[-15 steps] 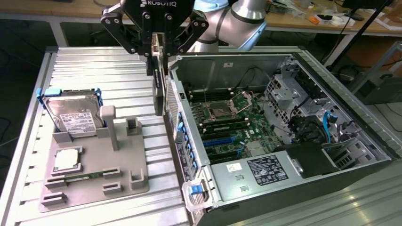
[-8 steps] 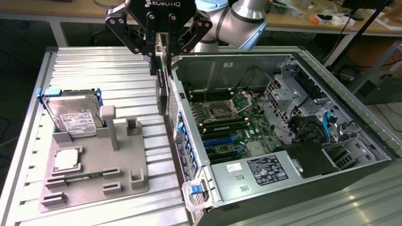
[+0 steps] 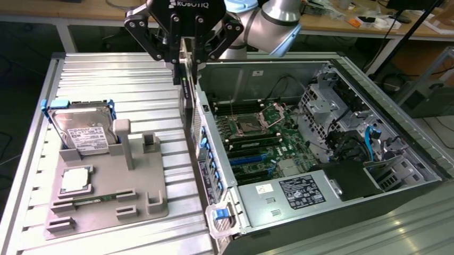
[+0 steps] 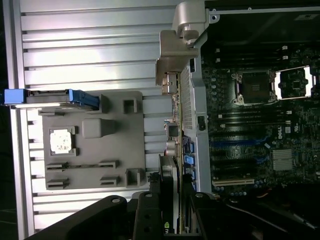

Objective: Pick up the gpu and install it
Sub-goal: 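Pick up the gpu and move the gpu toward the slot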

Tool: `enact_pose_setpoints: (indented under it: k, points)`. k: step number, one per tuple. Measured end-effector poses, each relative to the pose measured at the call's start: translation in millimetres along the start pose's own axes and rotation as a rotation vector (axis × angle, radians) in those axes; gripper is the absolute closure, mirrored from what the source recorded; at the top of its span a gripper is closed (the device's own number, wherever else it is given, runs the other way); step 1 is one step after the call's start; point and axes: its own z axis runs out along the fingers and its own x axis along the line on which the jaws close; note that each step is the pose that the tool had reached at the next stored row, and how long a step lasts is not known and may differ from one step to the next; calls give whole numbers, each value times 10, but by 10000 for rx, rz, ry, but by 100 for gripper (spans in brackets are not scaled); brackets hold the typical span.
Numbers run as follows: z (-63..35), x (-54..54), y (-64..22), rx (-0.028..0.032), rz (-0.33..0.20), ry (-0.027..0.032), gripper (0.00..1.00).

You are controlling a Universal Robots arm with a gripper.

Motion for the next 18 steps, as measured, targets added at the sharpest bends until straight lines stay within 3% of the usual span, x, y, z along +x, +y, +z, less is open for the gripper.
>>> enact_pose_setpoints:
  k: [18]
  points:
    - [3, -116, 7, 1, 0, 1, 73]
